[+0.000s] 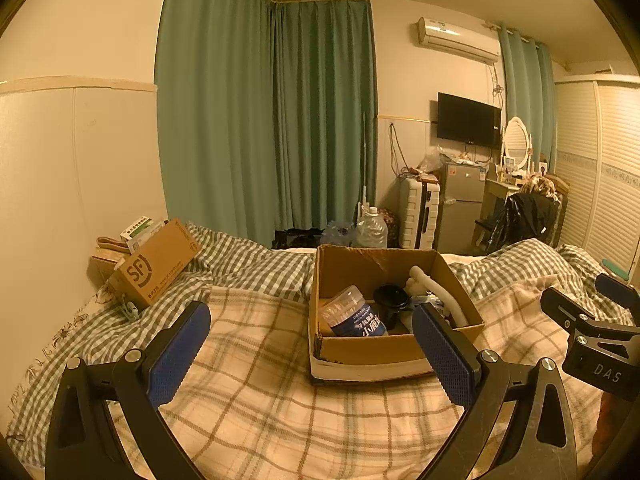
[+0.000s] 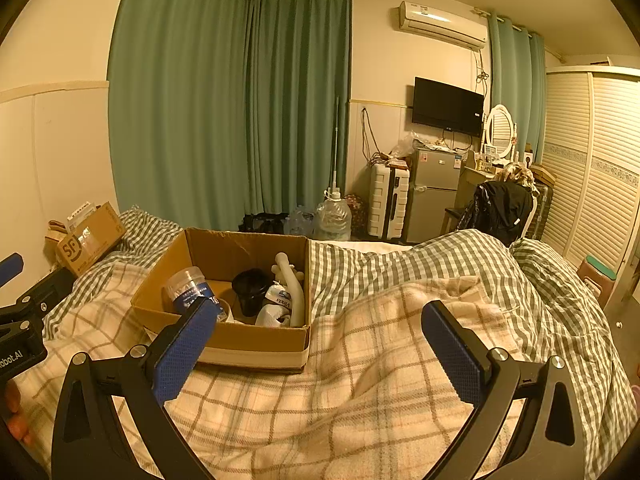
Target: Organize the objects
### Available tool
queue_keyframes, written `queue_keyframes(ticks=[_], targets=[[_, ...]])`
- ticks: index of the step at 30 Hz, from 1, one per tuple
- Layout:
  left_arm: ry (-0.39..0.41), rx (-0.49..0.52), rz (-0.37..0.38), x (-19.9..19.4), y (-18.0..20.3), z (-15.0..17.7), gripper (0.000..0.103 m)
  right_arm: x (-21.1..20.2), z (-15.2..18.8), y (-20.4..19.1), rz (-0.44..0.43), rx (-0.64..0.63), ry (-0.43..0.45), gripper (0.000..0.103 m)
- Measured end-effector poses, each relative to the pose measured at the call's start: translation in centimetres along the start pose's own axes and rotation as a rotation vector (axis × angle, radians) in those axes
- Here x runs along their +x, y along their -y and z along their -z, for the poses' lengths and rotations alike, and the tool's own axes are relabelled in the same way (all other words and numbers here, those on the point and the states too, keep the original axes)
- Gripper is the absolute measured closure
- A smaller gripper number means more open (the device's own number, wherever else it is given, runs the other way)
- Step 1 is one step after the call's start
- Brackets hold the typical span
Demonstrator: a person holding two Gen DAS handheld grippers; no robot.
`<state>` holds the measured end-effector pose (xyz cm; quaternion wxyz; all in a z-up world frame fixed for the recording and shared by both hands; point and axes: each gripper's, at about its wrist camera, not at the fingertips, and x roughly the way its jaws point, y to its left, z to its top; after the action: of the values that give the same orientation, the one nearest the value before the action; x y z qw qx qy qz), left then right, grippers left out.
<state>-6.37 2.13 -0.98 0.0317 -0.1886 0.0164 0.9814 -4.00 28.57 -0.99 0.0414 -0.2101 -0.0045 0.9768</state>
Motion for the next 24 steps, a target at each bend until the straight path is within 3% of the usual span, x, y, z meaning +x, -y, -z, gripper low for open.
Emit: queue_keyframes(ticks=[24], targets=[[-0.012, 0.016, -0.012, 0.18, 0.17, 0.26, 0.000, -0.02, 0.36, 0.23, -0.002, -0.008, -0.006, 0.000]])
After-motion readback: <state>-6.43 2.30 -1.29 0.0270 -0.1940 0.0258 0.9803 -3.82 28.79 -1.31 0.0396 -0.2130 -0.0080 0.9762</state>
